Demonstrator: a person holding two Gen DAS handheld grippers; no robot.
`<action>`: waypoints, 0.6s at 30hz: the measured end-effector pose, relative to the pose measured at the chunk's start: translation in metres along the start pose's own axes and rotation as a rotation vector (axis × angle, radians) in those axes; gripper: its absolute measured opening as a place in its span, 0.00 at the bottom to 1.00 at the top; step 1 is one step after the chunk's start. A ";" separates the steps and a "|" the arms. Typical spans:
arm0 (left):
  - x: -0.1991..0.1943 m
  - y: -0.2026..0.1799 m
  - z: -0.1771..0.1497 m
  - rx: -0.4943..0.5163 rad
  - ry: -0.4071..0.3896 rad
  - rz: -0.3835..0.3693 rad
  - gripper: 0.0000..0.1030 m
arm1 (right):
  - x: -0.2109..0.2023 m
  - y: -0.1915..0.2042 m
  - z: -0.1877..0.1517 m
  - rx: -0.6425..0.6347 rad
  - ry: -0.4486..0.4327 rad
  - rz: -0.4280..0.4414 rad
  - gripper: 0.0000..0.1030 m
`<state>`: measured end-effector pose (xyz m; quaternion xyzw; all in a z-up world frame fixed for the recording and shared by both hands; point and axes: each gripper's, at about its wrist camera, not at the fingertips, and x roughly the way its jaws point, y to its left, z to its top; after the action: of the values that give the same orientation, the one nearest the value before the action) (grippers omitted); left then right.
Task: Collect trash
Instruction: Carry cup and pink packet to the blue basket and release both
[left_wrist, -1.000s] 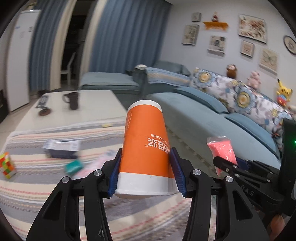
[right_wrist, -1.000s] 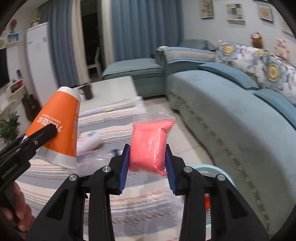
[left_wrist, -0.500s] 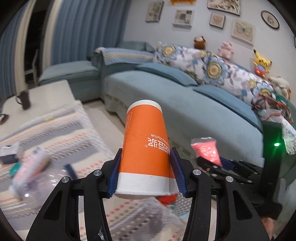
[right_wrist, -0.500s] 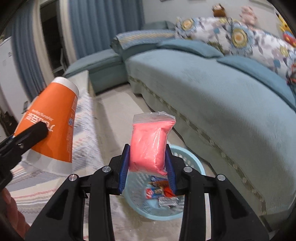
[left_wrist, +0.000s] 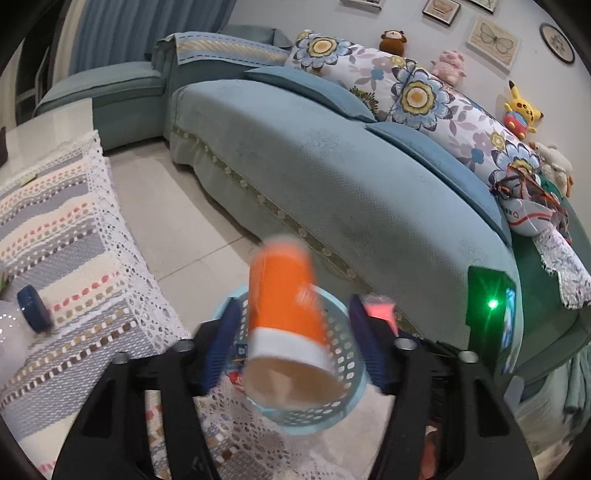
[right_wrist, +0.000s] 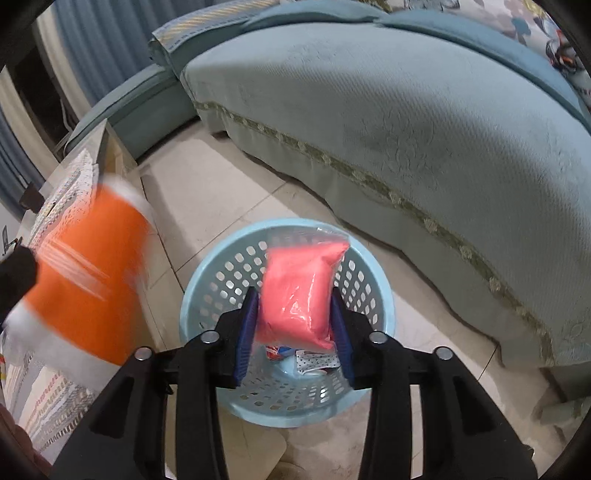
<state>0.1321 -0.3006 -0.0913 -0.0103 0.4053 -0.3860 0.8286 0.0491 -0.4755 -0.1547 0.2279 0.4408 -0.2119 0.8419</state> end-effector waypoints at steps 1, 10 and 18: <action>-0.001 0.001 0.000 -0.002 -0.005 0.001 0.62 | 0.002 -0.001 0.000 0.005 0.004 0.014 0.39; -0.032 0.025 -0.006 -0.014 -0.020 0.034 0.62 | -0.006 0.010 -0.007 -0.016 -0.006 0.030 0.47; -0.088 0.062 -0.010 -0.070 -0.083 0.079 0.62 | -0.052 0.071 -0.005 -0.142 -0.080 0.107 0.47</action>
<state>0.1314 -0.1971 -0.0596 -0.0392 0.3839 -0.3377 0.8585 0.0582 -0.4070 -0.0998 0.1821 0.4079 -0.1440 0.8830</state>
